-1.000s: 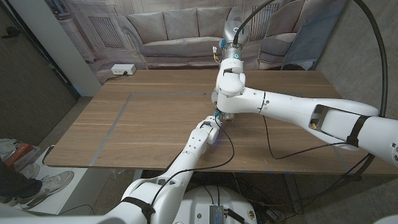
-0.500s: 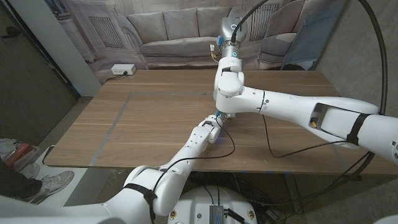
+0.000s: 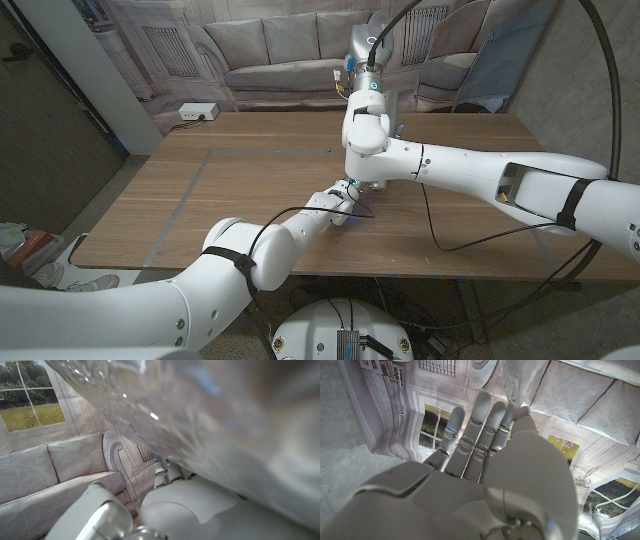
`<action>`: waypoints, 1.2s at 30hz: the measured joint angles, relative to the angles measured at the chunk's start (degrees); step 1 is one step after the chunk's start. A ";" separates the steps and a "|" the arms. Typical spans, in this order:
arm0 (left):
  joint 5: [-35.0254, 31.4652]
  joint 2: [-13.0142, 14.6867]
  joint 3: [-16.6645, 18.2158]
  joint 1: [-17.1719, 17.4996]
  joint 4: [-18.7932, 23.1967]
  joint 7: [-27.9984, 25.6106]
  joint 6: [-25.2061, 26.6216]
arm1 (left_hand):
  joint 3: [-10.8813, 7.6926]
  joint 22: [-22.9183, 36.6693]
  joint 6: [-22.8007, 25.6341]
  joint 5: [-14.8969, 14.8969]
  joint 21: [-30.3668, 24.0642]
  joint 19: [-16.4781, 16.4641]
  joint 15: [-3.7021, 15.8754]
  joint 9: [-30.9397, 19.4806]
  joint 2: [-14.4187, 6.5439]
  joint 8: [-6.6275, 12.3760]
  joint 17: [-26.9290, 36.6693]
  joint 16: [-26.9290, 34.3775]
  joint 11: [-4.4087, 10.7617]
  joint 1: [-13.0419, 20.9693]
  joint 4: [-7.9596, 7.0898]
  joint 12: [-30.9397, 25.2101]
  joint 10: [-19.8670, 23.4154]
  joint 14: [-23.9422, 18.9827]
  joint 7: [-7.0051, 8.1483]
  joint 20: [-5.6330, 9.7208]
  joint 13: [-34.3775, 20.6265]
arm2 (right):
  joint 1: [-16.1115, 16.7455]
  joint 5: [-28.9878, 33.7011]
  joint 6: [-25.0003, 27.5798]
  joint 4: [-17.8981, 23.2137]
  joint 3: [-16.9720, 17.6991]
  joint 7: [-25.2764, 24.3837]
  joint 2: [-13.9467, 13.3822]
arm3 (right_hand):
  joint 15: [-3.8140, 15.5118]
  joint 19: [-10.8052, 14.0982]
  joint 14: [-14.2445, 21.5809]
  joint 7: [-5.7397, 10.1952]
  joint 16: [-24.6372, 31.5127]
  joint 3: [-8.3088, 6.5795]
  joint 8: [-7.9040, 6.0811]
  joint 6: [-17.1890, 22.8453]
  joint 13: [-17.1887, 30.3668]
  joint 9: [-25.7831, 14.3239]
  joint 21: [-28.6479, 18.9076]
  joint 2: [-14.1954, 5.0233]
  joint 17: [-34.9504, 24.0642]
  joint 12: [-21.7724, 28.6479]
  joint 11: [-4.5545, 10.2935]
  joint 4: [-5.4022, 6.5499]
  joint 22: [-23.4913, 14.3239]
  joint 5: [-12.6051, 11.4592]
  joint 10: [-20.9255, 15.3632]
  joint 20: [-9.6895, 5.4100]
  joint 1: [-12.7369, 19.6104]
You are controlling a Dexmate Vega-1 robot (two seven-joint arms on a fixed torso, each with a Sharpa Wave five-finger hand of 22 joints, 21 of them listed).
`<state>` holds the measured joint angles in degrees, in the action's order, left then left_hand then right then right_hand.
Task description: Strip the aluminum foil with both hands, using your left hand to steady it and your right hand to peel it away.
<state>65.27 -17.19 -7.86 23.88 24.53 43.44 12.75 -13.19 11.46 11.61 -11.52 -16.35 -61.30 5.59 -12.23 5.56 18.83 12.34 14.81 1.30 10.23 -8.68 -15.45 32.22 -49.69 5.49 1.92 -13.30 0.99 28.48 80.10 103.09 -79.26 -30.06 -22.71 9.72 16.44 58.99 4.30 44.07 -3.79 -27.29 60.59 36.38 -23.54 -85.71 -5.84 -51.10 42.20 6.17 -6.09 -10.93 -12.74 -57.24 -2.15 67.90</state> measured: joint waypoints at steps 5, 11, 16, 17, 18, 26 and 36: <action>-2.34 -0.62 1.69 -1.01 -1.99 1.35 1.63 | 0.07 0.68 1.12 0.01 -1.88 -3.86 1.04 0.00 0.13 0.00 0.33 0.51 -0.17 -0.14 0.07 0.00 1.02 -2.41 -0.30 2.42 0.00 | -0.05 0.45 -0.03 0.00 -0.19 0.12 0.15 | 0.00 0.00 0.00 0.00 -0.44 0.24 0.01 0.00 0.32 -0.27 0.00 -0.02 0.00 -0.31 0.00 -0.24 0.00 0.00 0.00 0.00 0.02; -5.52 -1.69 4.91 -2.11 -3.87 2.06 2.77 | -0.14 -0.17 9.72 0.00 -0.82 -2.36 1.80 -0.01 -1.83 2.45 -0.19 0.20 0.97 0.17 0.26 -0.75 5.15 -4.42 -1.33 1.01 0.25 | -0.06 1.47 -0.06 0.09 -0.32 0.83 0.19 | 0.00 0.00 0.00 0.00 -0.65 0.40 0.05 0.00 0.23 -0.27 0.00 -0.32 -0.26 -0.31 0.30 -0.08 0.00 0.01 -0.31 0.00 0.32; -7.65 -2.02 6.59 -2.23 -4.12 3.38 2.84 | -1.15 -0.55 20.49 0.28 1.12 1.28 2.90 -0.15 -3.28 6.33 0.27 0.50 2.58 1.61 1.28 -1.68 10.19 -6.71 -3.12 -0.21 -0.29 | 0.17 2.26 -0.06 0.26 -0.32 1.35 0.23 | 0.01 0.00 0.41 0.00 -0.83 0.56 0.39 0.00 0.31 -0.27 0.00 -0.31 -0.26 -0.76 0.30 0.08 0.00 -0.19 -0.31 0.00 0.31; -7.88 -2.11 7.10 -2.22 -4.12 3.62 2.92 | -1.32 -0.55 22.31 0.32 1.13 1.49 2.90 -0.33 -3.60 7.10 0.33 0.50 2.73 1.93 1.44 -2.12 11.29 -6.71 -3.83 -0.41 -0.47 | 0.23 2.56 -0.07 0.27 -0.31 1.53 0.24 | 0.07 0.00 0.47 0.00 -0.87 0.56 0.39 0.00 0.35 -0.27 0.00 -0.31 -0.26 -0.76 0.30 0.08 0.00 -0.19 -0.31 0.00 0.31; -8.04 -2.19 7.37 -2.15 -4.04 3.79 3.00 | -1.50 -0.55 24.08 0.40 1.13 1.78 2.94 -0.57 -3.98 7.92 0.46 0.50 2.90 2.31 1.58 -2.77 12.78 -6.79 -4.58 -0.31 -0.69 | 0.30 2.78 -0.07 0.31 -0.28 1.65 0.25 | 0.09 0.00 0.49 0.00 -0.87 0.56 0.39 0.00 0.39 -0.27 -0.01 -0.31 -0.28 -0.76 0.30 0.08 -0.01 -0.19 -0.31 0.00 0.31; -7.40 -2.41 7.85 1.09 0.68 2.66 5.01 | -2.59 -0.19 30.48 0.46 1.13 0.70 4.55 -1.63 -5.37 10.68 1.07 0.94 3.11 3.73 2.05 -6.10 19.45 -11.24 -6.52 1.59 -1.92 | 0.51 3.32 -0.08 0.37 -0.04 2.06 0.25 | 0.09 0.00 0.49 -0.06 -1.12 0.87 0.61 0.58 0.70 -0.46 0.39 -0.31 -0.53 -0.76 0.18 -0.23 -0.01 -0.19 -0.43 0.00 0.31; -5.05 -1.85 6.00 3.73 4.74 1.79 5.99 | -2.82 0.15 29.89 0.71 0.85 0.31 4.42 -1.99 -4.91 10.86 1.32 0.69 3.11 4.18 2.28 -6.44 19.45 -11.70 -6.64 1.97 -2.29 | 1.03 5.12 -0.10 -1.08 0.98 2.62 0.75 | 0.09 0.00 0.49 -0.02 -1.73 1.10 1.03 0.63 0.77 -0.62 0.39 -0.31 -0.82 -1.19 0.01 0.00 -0.01 -0.18 -0.62 0.00 0.32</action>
<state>60.22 -19.05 -1.86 27.60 29.27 45.22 18.74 -16.01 11.61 41.50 -10.80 -15.50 -60.99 10.01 -14.22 0.65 29.68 13.66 15.50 4.42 14.41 -6.40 -21.89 51.68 -61.40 -1.15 3.89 -15.59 2.03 33.59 80.00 102.00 -78.28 -27.44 -21.96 9.81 16.44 59.48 4.28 42.34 -2.68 -26.26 61.22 37.15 -24.15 -85.33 -6.16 -51.91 41.01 6.17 -6.09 -10.94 -12.93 -57.86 -2.15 68.21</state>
